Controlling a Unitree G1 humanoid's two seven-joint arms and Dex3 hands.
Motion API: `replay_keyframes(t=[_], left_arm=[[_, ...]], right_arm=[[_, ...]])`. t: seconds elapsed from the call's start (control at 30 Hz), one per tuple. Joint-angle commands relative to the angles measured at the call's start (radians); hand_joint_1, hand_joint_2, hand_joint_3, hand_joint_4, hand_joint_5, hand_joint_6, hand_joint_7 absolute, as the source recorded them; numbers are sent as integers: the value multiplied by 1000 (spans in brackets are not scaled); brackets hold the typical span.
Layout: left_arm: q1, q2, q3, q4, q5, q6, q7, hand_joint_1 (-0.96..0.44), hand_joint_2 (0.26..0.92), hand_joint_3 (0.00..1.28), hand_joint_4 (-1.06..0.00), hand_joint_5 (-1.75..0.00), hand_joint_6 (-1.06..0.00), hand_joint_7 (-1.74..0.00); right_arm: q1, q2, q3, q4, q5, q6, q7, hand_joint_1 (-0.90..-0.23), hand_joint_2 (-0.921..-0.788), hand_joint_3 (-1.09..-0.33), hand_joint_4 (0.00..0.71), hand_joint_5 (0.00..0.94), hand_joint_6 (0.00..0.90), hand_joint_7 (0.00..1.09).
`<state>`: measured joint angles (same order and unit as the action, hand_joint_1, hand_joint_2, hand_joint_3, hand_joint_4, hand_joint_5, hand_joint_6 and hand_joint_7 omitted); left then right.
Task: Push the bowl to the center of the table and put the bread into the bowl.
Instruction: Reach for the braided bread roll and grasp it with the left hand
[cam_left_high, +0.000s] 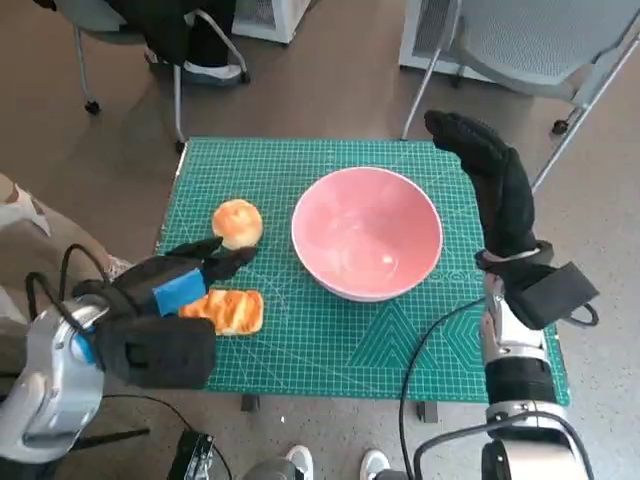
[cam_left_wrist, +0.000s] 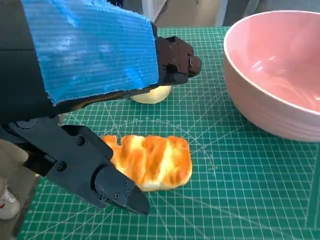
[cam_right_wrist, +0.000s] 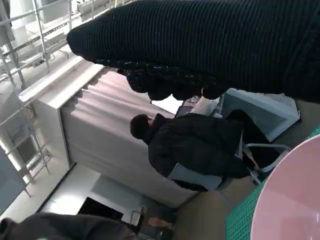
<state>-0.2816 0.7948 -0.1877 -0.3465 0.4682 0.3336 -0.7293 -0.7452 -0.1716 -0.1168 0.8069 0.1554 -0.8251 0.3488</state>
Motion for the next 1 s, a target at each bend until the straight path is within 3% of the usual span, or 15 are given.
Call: replay_keyframes(t=[0.03, 1.0], left_arm=[[-22, -18, -24, 20, 33, 8, 11, -240, 677, 17, -77, -13, -190, -8], [-41, -45, -81, 85, 82, 24, -14, -257, 695, 7, -114, -6, -203, -2]], right_arm=[[29, 0, -7, 16, 12, 14, 19, -662, -921, -856, 177, 0, 96, 275], [38, -7, -13, 9, -13, 20, -7, -671, -921, -868, 173, 0, 71, 325]])
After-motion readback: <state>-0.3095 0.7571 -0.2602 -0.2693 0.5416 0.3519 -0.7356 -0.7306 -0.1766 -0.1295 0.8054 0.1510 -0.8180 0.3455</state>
